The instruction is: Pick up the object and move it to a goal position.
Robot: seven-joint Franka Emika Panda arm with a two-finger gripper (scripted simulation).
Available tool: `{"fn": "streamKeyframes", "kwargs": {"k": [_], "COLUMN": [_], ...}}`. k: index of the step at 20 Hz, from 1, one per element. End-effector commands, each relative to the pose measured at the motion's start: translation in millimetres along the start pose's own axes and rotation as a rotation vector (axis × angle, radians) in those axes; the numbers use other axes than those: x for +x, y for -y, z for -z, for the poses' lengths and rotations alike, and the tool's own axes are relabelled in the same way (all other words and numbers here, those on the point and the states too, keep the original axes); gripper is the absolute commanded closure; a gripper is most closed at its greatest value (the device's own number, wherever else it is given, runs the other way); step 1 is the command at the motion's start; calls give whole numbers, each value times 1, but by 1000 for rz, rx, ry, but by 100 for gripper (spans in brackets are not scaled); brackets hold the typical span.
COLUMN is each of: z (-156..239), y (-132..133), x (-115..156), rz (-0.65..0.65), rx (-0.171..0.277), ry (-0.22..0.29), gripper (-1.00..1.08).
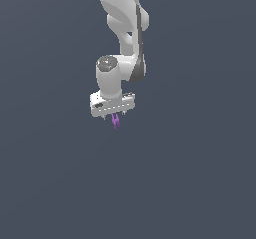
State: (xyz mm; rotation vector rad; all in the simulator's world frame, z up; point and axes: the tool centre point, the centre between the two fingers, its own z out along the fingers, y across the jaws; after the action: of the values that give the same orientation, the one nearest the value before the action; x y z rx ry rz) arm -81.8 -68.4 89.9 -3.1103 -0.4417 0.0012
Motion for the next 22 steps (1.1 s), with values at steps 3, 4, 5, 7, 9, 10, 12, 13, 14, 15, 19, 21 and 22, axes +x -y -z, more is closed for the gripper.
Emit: {"fn": "streamKeyframes", "kwargs": {"k": [3, 4, 5, 7, 9, 10, 12, 13, 14, 15, 19, 21, 22], "z": [-5, -8, -12, -21, -32, -36, -43, -46, -48, -49, -51, -51, -51], "y": [0, 0, 0, 0, 0, 0, 0, 0, 0, 0, 0, 0, 0], "x": [0, 0, 0, -1, -1, -2, -2, -1, -1, -1, -1, -1, -1], "rz": [0, 1, 1, 2, 3, 3, 3, 3, 4, 4, 4, 4, 4], "rx": [0, 0, 0, 0, 0, 0, 0, 0, 0, 0, 0, 0, 0], "ry": [0, 0, 0, 0, -1, -1, -1, -1, -1, -1, -1, -1, -1], "gripper": [-92, -92, -92, -92, -92, -92, -92, -92, -92, -92, 108, 108, 108]}}
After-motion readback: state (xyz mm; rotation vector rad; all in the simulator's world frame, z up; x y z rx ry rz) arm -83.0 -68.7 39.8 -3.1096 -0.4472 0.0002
